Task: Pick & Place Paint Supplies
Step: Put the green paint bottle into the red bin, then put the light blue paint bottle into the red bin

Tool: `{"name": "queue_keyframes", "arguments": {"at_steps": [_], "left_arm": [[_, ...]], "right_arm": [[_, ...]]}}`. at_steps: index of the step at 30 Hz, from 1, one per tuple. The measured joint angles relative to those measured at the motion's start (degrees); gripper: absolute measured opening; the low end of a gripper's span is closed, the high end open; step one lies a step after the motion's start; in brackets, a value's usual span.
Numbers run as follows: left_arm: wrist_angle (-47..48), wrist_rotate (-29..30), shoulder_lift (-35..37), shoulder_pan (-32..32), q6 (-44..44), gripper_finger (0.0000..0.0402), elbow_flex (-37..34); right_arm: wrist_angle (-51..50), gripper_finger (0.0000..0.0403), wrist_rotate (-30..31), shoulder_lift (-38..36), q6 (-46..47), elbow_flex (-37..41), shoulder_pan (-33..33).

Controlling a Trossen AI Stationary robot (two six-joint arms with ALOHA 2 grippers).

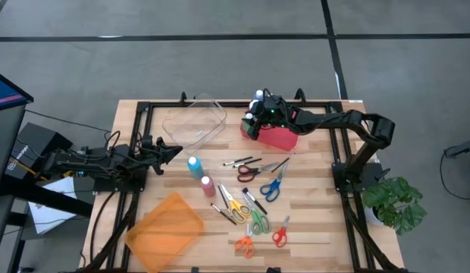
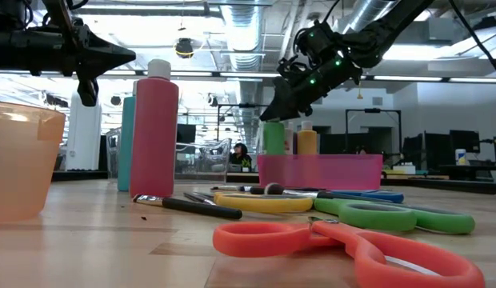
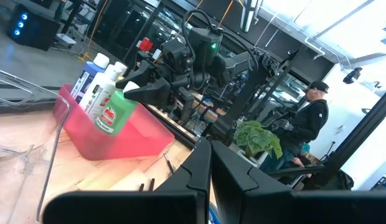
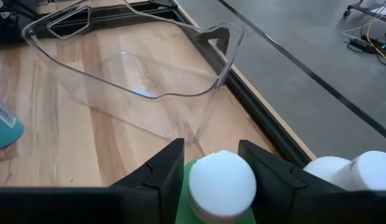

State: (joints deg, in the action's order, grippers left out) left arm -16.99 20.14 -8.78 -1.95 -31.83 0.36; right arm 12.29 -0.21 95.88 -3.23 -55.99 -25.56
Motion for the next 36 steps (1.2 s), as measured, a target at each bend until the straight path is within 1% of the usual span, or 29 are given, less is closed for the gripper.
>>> {"name": "queue_keyframes", "arguments": {"at_steps": [9, 17, 21, 26, 31, 36], "left_arm": [[0.0, 0.0, 0.0, 0.0, 0.0, 0.0006, 0.0], [0.0, 0.0, 0.0, 0.0, 0.0, 0.0006, 0.0], [0.0, 0.0, 0.0, 0.0, 0.0, 0.0006, 0.0], [0.0, 0.0, 0.0, 0.0, 0.0, 0.0006, 0.0], [0.0, 0.0, 0.0, 0.0, 0.0, 0.0006, 0.0], [0.0, 0.0, 0.0, 0.0, -0.1, 0.0006, 0.0]], "right_arm": [[0.2, 0.0188, 0.0, 0.0, -0.2, 0.0, 0.0], [0.1, 0.0232, 0.0, -2.6, -4.7, -0.4, 0.1], [0.2, 0.0244, -0.1, -5.5, -4.8, -2.6, 0.5], [0.4, 0.0245, -4.5, -7.7, -4.9, -7.7, 3.4], [0.2, 0.0245, -7.2, -5.1, -4.9, -13.2, 8.3], [0.0, 0.0245, -9.0, 1.5, -6.4, -19.4, 12.6]]}}
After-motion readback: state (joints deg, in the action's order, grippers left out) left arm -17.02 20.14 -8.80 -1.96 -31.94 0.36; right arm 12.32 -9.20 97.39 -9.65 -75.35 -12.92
